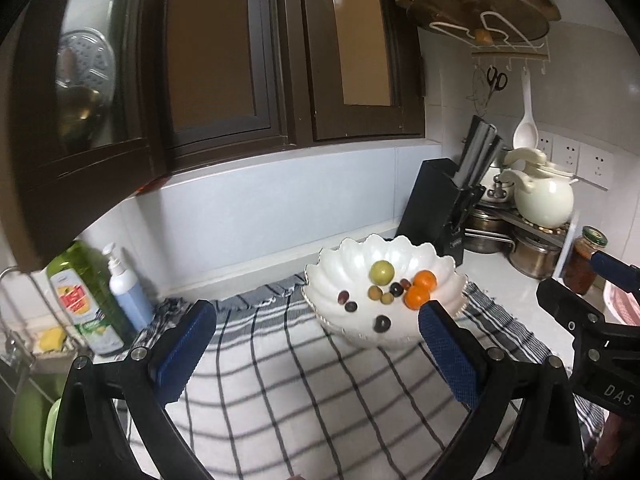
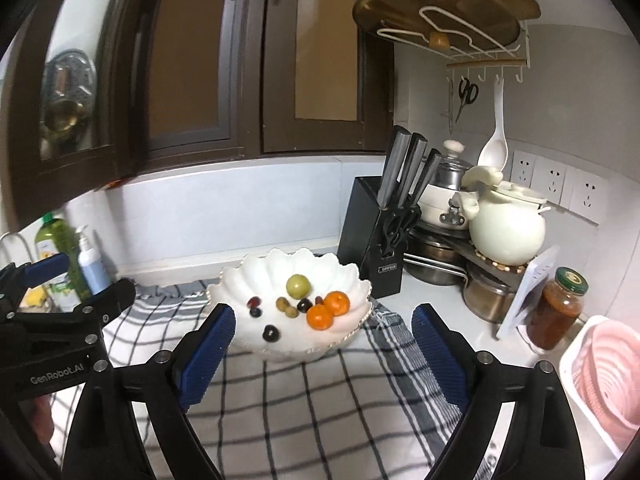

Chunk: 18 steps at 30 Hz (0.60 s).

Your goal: Organize fruits

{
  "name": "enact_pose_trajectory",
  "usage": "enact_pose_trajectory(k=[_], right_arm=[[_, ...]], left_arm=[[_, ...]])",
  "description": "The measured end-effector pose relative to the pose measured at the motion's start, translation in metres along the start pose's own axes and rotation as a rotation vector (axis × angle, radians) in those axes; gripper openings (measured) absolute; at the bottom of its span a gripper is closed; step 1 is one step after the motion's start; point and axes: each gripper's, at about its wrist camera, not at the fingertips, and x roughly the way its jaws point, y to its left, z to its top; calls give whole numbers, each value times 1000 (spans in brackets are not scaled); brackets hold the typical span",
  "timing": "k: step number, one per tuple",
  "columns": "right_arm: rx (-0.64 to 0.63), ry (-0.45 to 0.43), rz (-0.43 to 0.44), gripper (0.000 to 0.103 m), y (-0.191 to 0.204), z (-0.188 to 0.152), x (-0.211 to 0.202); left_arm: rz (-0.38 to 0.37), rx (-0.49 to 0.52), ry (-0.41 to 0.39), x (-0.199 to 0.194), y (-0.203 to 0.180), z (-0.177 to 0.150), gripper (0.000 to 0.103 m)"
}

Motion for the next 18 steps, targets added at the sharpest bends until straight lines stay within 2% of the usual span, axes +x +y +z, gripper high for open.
enact_pose_trajectory(k=[3, 9, 18], right_arm=[[-4, -6, 14, 91, -3, -9, -23], [-18, -19, 43, 91, -7, -23, -61], [-30, -32, 35, 91, -15, -43, -113]], left_arm=[[24, 3, -21, -26, -3, -10, 103], [27, -11, -35, -72, -10, -27, 103], [39, -7, -65, -125, -22, -44, 103]])
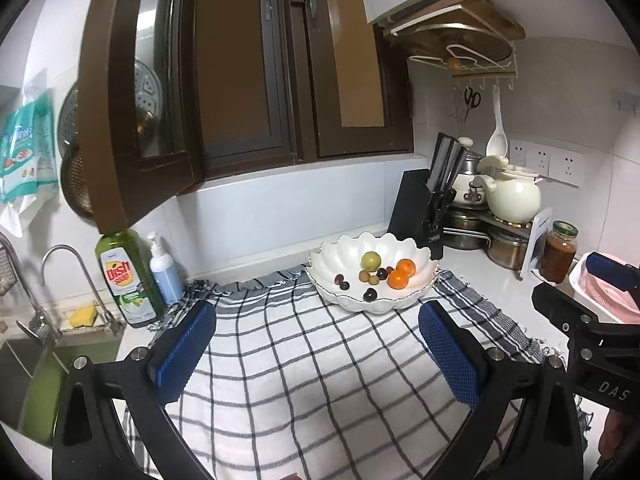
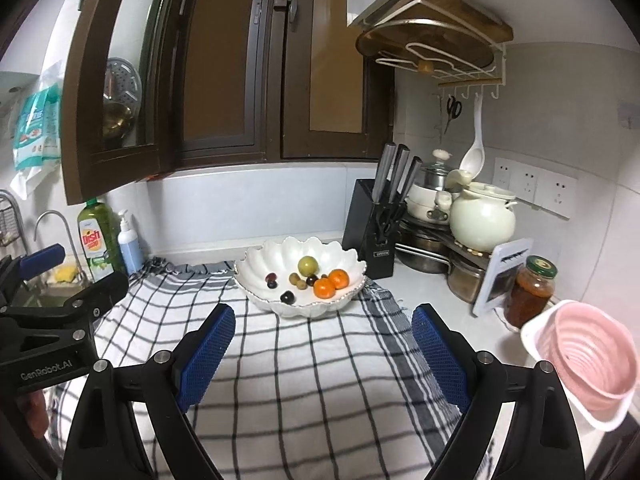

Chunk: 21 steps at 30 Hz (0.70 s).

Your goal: Organize fruits

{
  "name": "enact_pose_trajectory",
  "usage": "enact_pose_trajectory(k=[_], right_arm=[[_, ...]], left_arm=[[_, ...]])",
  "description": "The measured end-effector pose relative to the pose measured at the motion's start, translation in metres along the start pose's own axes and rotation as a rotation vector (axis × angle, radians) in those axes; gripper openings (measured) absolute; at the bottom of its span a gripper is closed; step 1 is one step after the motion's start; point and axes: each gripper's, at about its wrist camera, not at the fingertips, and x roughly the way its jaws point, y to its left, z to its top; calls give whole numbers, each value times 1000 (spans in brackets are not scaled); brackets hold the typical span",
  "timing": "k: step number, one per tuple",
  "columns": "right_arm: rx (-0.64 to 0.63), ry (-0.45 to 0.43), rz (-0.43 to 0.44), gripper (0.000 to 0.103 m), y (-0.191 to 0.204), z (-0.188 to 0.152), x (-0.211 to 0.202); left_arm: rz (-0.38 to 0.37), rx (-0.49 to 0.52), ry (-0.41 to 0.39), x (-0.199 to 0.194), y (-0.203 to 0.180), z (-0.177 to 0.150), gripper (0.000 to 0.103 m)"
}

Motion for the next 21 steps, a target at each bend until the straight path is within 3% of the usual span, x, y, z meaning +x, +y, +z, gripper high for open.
enact_pose_trajectory(k=[21], right_arm=[[21, -26, 4, 91, -3, -28, -75]], left_arm=[[-21, 25, -27, -74, -11, -22, 103]])
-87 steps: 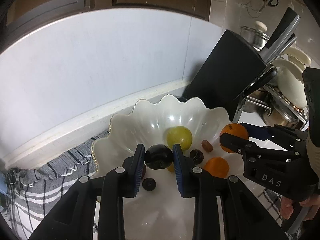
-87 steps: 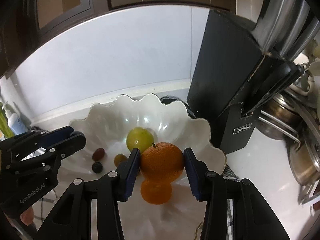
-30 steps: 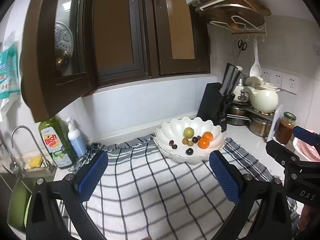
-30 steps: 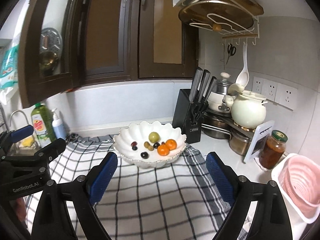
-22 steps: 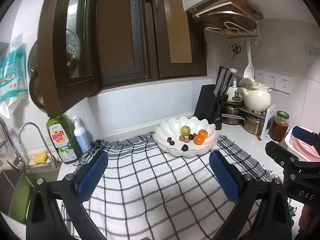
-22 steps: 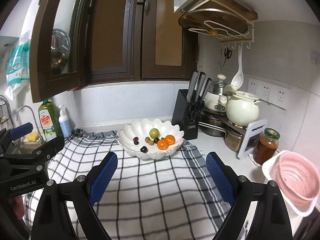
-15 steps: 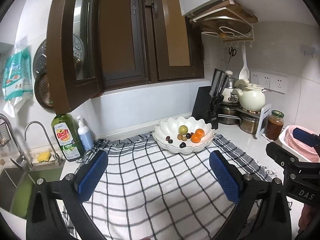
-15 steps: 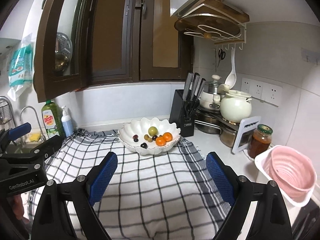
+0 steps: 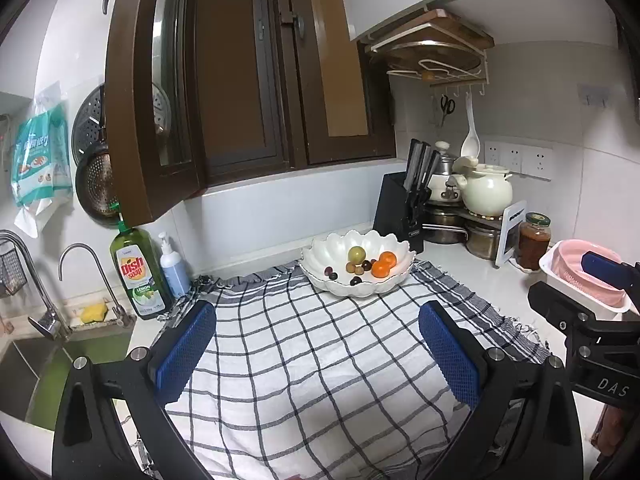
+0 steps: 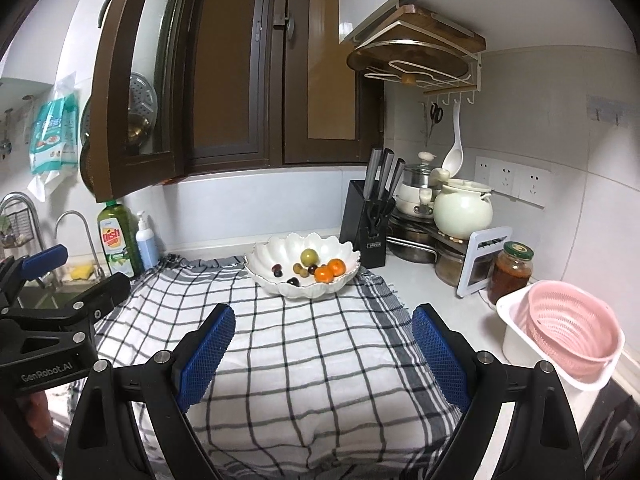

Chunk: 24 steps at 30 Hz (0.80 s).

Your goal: Organize fruits

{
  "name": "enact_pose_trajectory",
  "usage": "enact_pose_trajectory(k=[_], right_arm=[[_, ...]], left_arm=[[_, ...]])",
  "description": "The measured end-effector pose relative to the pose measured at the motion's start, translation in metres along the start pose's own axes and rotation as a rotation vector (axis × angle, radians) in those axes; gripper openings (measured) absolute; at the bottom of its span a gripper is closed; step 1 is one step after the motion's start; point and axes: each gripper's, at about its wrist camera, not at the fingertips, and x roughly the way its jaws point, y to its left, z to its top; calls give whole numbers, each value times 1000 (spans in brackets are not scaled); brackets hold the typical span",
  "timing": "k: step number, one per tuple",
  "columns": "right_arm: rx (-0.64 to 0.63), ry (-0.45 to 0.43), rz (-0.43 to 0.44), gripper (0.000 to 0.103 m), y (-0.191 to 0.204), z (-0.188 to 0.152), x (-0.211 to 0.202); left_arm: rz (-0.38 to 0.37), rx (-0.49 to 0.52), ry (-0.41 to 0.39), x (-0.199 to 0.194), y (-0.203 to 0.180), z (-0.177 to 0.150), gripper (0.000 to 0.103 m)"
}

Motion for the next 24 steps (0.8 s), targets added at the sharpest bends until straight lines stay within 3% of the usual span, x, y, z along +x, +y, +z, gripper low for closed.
enact_pose_trajectory(k=[24], right_arm=[[-2, 0, -25, 91, -10, -8, -26]], left_arm=[[-22, 3, -14, -20, -14, -2, 103]])
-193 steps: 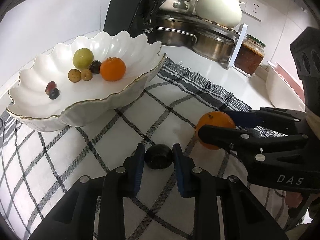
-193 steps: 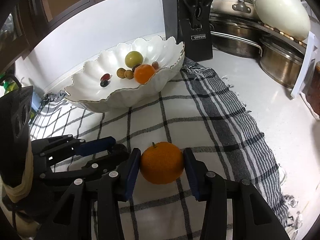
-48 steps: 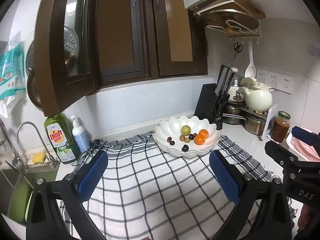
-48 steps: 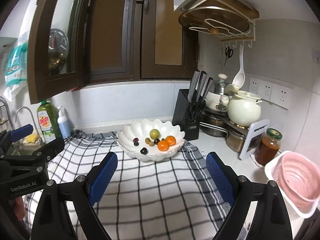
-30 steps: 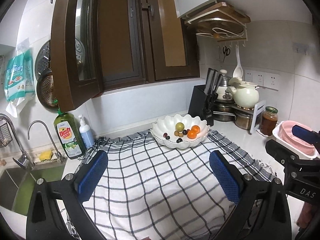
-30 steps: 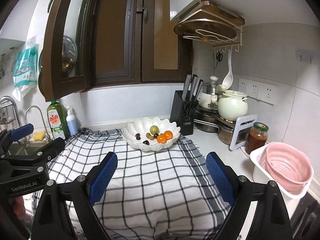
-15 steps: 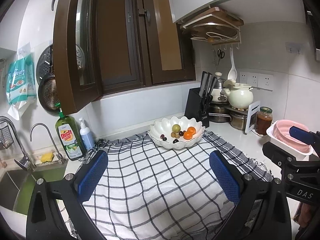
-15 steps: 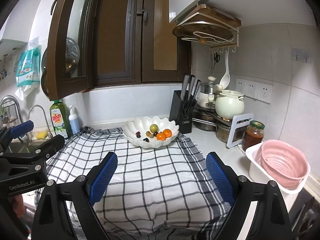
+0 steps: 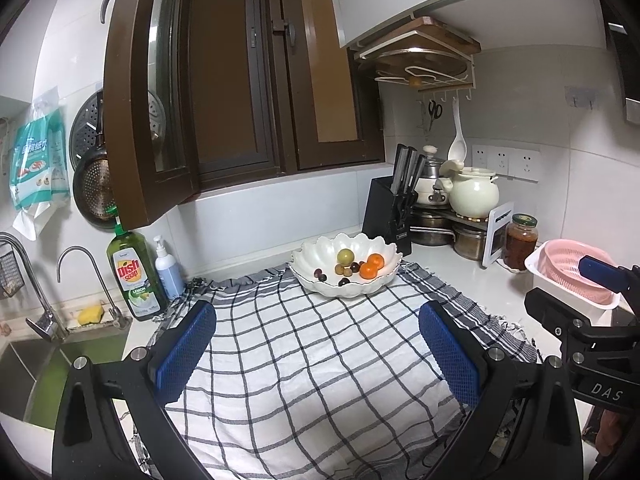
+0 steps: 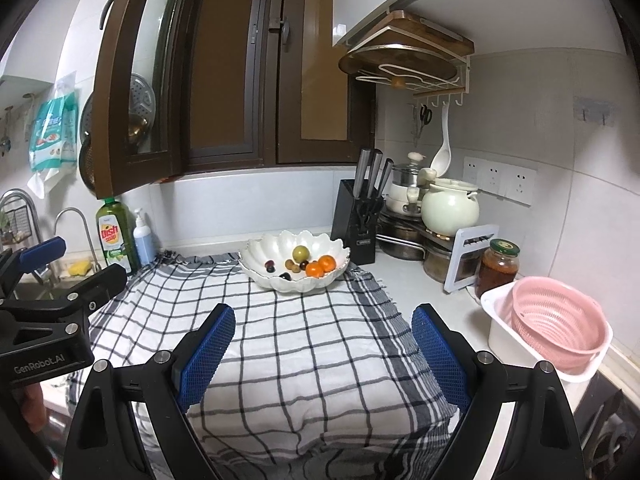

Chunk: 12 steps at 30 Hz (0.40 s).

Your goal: Organize fruits

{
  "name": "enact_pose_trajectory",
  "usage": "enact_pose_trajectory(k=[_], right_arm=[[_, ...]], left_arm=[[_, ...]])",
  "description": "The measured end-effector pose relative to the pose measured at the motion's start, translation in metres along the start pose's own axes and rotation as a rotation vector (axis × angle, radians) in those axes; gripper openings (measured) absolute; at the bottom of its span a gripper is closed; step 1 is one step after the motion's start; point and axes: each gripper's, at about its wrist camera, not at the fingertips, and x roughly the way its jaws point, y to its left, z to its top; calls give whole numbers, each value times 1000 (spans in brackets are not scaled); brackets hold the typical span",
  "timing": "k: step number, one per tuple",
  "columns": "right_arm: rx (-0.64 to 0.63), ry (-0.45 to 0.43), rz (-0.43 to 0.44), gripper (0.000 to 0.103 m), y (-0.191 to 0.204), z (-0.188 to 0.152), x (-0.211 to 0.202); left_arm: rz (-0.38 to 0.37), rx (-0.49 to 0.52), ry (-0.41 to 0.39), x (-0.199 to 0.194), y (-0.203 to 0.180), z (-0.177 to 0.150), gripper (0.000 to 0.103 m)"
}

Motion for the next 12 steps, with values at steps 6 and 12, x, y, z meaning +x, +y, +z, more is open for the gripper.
enact_pose_trajectory(k=[6, 12], right_arm=[[1, 0, -7, 91, -2, 1, 0], [4, -2, -16, 91, -3, 1, -1]], left_arm=[[-7, 1, -2, -2, -2, 0, 103], [-11, 2, -7, -4, -4, 1, 103]])
